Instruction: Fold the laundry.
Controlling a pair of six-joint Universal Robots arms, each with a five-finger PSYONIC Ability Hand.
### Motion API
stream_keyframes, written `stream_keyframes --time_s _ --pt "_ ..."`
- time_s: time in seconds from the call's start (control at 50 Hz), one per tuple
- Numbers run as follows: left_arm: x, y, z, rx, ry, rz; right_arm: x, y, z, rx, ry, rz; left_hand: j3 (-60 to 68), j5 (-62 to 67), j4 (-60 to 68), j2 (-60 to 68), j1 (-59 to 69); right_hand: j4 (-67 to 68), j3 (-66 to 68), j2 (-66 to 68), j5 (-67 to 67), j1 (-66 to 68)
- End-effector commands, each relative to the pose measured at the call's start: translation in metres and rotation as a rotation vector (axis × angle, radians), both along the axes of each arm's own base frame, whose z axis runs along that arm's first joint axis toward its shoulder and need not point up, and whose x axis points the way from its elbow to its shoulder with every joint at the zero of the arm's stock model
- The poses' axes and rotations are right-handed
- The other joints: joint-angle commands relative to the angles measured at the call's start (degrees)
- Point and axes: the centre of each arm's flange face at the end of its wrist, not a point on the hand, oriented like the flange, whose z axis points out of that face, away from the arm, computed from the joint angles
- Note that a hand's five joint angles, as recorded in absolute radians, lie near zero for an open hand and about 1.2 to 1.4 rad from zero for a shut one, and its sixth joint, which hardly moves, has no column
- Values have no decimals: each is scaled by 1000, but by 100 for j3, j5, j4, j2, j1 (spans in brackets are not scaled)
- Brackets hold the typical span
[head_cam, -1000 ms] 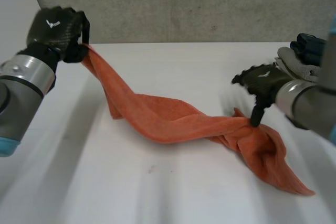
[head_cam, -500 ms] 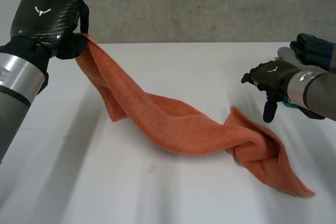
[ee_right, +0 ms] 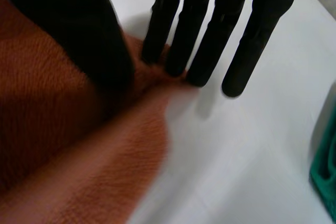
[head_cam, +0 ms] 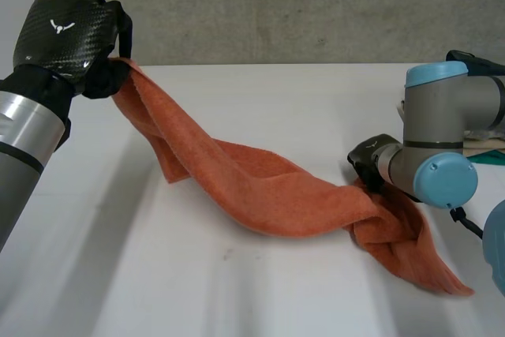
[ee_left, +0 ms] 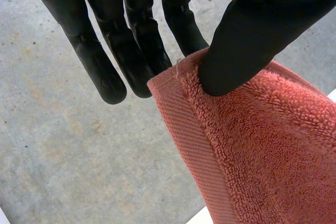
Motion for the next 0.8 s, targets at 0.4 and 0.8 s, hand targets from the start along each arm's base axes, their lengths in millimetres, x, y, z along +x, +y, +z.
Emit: stream_keyframes --time_s 0.4,0.8 --pt "18 -15 2 55 -17 72 -40 58 167 -186 1 122 1154 1387 1098 1118 1356 1672 1681 1700 1730 2557" --pt "-4 -145 -37 -10 -223 220 -13 -49 171 -576 -147 17 1154 1387 1098 1118 1356 1672 1681 1700 1730 2557"
